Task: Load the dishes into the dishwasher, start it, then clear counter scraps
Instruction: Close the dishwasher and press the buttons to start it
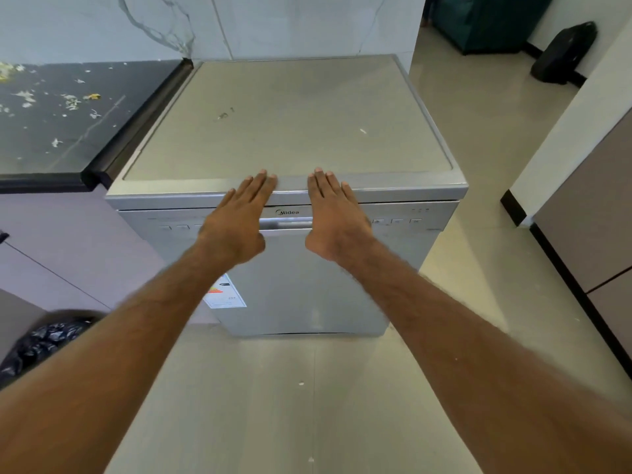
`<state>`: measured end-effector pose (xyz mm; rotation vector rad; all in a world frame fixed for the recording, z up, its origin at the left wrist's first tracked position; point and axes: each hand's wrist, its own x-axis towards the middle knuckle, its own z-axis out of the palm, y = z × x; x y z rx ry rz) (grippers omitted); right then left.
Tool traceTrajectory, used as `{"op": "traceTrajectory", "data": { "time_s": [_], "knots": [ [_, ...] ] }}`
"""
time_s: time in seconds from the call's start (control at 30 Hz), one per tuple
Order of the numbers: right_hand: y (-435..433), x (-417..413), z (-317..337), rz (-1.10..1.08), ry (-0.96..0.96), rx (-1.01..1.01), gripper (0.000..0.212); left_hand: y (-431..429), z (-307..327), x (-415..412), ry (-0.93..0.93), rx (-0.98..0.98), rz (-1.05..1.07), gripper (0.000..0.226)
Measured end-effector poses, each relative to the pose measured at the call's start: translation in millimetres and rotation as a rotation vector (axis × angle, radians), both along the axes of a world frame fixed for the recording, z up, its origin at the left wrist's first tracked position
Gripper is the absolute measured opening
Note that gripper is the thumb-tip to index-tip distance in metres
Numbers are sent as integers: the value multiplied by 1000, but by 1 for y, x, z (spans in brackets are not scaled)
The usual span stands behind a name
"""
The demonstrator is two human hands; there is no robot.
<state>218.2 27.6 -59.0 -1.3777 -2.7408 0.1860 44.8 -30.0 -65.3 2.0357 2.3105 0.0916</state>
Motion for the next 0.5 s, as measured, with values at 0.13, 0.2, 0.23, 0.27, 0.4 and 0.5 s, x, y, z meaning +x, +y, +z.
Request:
{"op": "traceTrajectory", "data": {
  "time_s": [0.13,0.2,0.23,0.27,0.4,0.5],
  "knots": [
    [1,0,-4,13,-39,23,97,2,3,-5,-22,-10,-25,100],
    [0,0,-2,9,-45,7,97,3,6,-7,-41,-18,-35,98],
    [0,-1,1,3,-44,-2,97,4,8,-7,-52,-20,-35,98],
    [0,-2,2,-4,-45,-10,97,3,9,-7,-68,-22,-35,97],
    [-1,-4,4,-18,-48,-24,98,2,9,-5,-127,-4,-39,95],
    [1,-2,3,-11,-34,-37,97,3,10,-11,-150,-12,-68,93]
  ]
}}
